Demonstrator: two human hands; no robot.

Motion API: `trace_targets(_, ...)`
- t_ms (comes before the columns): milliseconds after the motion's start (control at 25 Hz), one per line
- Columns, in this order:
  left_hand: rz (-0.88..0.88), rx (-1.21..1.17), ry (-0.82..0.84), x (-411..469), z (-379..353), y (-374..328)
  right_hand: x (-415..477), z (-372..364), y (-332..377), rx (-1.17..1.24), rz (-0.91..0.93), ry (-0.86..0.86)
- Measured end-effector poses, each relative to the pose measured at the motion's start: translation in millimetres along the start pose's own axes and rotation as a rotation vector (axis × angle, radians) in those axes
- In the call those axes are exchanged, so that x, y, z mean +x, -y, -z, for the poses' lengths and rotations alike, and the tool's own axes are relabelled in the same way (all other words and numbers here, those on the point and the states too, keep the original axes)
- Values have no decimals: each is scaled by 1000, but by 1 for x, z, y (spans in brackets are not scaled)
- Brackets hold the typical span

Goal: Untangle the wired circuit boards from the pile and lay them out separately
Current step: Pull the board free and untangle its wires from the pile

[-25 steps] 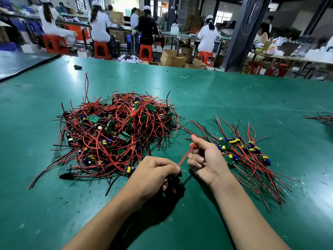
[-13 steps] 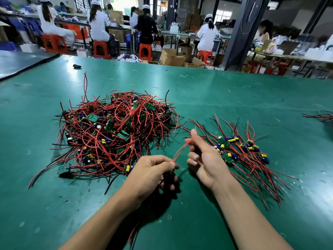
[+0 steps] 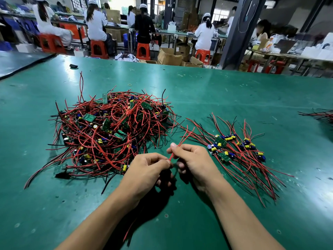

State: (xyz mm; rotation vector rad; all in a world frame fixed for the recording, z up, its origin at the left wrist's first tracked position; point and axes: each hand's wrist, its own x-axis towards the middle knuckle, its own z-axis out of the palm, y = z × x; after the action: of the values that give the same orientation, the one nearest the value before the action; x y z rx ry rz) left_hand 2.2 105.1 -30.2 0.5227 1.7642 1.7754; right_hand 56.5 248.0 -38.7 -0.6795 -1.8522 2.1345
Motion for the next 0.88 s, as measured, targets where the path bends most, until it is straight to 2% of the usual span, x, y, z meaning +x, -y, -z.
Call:
trace_targets(160, -22, 109, 13, -1, 0, -2, 11, 6, 0, 92, 64, -170)
trace_targets(400, 1, 91, 98, -4, 1, -6, 21, 12, 4, 296, 95, -280)
trace_targets(760, -13, 114, 183, -6, -1, -9, 16, 17, 19, 801, -129, -228)
trace_targets(880, -16, 119, 181, -5, -1, -7, 16, 18, 17, 818, -119, -219)
